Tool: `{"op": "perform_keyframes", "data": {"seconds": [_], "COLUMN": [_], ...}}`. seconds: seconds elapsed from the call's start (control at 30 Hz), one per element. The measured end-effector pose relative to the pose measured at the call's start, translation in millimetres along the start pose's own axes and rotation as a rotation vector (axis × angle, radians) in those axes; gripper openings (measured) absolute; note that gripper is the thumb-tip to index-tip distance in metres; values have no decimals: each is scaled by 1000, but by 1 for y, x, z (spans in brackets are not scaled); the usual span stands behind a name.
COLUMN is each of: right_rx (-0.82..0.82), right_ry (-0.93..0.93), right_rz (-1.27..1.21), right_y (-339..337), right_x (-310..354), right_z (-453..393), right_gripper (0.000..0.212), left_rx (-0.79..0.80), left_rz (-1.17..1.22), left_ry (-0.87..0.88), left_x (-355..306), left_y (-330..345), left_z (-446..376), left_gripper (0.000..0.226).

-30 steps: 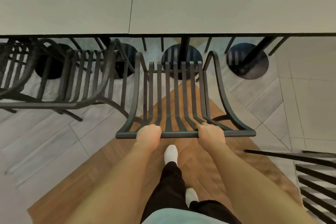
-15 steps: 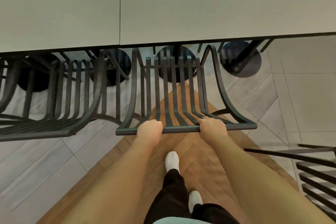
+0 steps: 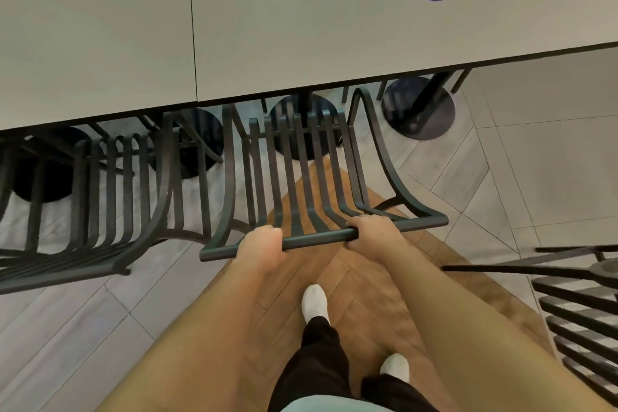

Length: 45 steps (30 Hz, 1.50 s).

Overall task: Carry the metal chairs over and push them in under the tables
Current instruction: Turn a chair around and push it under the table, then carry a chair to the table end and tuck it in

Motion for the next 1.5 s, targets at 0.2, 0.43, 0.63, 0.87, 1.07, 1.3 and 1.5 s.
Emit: {"op": "perform_keyframes", "data": {"seconds": [0.2, 0.43, 0.63, 0.87, 1.07, 1.3, 1.5], "right_rx": [-175, -254, -232, -342, -542, -626, -426], "right_ry": [47, 124, 318, 543, 685, 730, 766], "right_rz": [-239, -301, -337, -408, -426, -378, -559], "right_y": [-18, -36, -13, 26, 56, 94, 143], "right_x": [-27, -79, -175, -294, -363, -427, -472], "right_z": [42, 101, 194, 333, 431, 520, 567], "right_gripper": [37, 35, 39, 33, 21, 29, 67], "left_rx": [-64, -248, -293, -162, -87, -43, -22], "left_rz": [61, 170, 122, -23, -130, -205, -292], "left_ry": [151, 324, 515, 712, 807, 849, 906], "left_x": [-39, -146, -263, -390, -477, -554, -616], "left_y": [-17, -43, -32, 28, 82, 137, 164], "left_z": [23, 58, 105, 170, 223, 278, 300], "left_gripper": [67, 47, 46, 49, 50, 48, 45]}}
Point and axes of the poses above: each hand's wrist, its own z-axis away from the middle knuckle, its own y-axis out of the palm, x = y × z, the point moved 6 cm from there along -z, towards the middle knuckle, and after that the axes turned 9 degrees about -y, right-handed, at the moved point
